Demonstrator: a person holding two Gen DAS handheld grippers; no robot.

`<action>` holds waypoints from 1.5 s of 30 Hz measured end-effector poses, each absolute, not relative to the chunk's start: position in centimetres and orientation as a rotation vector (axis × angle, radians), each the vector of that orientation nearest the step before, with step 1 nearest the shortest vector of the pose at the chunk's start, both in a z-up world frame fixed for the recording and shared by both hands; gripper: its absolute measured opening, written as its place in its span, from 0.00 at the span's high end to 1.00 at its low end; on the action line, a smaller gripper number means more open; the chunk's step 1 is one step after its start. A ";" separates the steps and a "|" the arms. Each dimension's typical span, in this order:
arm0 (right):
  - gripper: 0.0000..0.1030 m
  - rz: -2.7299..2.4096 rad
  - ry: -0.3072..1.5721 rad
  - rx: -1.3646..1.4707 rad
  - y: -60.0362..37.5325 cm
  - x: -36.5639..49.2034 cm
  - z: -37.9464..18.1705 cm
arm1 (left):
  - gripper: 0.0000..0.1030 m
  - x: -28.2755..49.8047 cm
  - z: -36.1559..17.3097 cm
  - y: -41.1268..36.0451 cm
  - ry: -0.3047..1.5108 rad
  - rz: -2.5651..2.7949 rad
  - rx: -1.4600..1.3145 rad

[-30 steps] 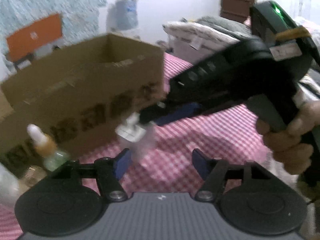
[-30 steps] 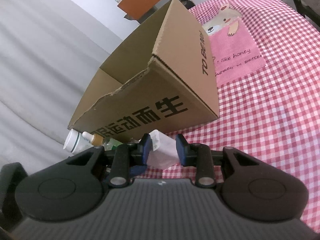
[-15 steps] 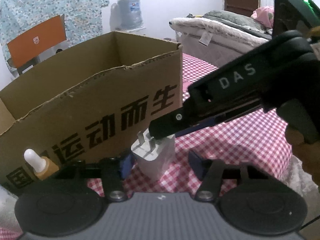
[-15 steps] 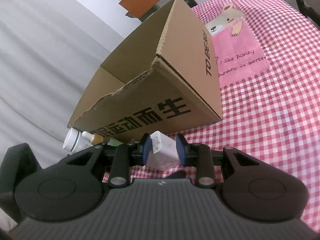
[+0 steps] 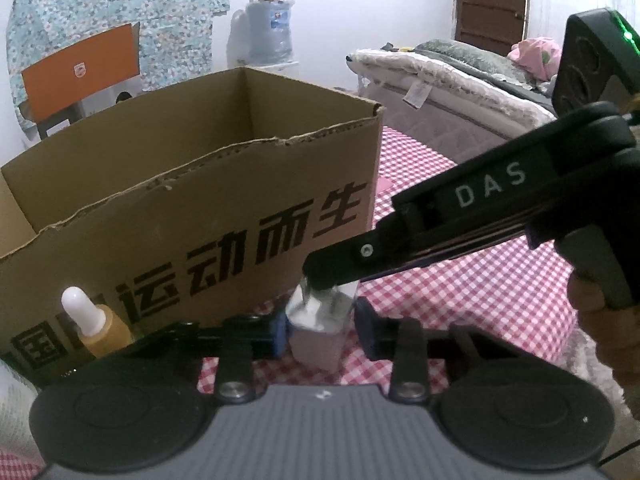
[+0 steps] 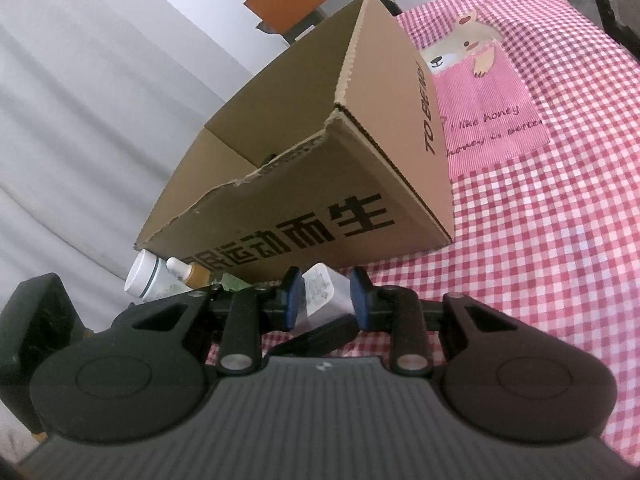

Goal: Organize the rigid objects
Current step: 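Lift the white charger off the table with the right gripper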

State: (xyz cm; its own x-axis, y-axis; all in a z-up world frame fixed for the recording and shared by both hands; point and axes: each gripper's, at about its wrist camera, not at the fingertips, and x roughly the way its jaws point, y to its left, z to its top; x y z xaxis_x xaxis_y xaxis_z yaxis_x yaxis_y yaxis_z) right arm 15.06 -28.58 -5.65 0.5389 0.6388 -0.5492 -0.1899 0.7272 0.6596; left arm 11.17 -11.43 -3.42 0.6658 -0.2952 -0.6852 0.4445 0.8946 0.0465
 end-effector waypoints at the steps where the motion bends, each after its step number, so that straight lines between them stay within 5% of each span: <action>1: 0.78 0.533 0.871 0.583 -28.5 15.0 -5.6 | 0.73 10.9 -3.4 -11.6 0.724 -0.418 0.217; 26: 0.73 0.472 0.849 0.657 -30.2 13.0 -5.1 | 0.72 9.9 -3.3 -11.0 0.728 -0.410 0.207; 34: 0.66 0.447 0.849 0.716 -31.5 11.7 -5.5 | 0.61 10.1 -3.2 -10.4 0.742 -0.419 0.202; 41: 0.65 0.454 0.886 0.784 -30.7 11.4 -7.0 | 0.63 10.4 -4.0 -10.3 0.774 -0.430 0.208; 45: 0.65 0.449 0.902 0.834 -30.3 11.8 -7.9 | 0.73 10.4 -4.1 -10.3 0.781 -0.424 0.195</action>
State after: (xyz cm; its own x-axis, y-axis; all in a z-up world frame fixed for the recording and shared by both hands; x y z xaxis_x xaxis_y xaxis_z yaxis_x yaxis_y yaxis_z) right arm 11.83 -30.28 -7.92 0.5607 0.6571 -0.5039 -0.0063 0.6119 0.7909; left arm 10.41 -10.33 -4.15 0.6318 -0.2966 -0.7162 0.4386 0.8986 0.0147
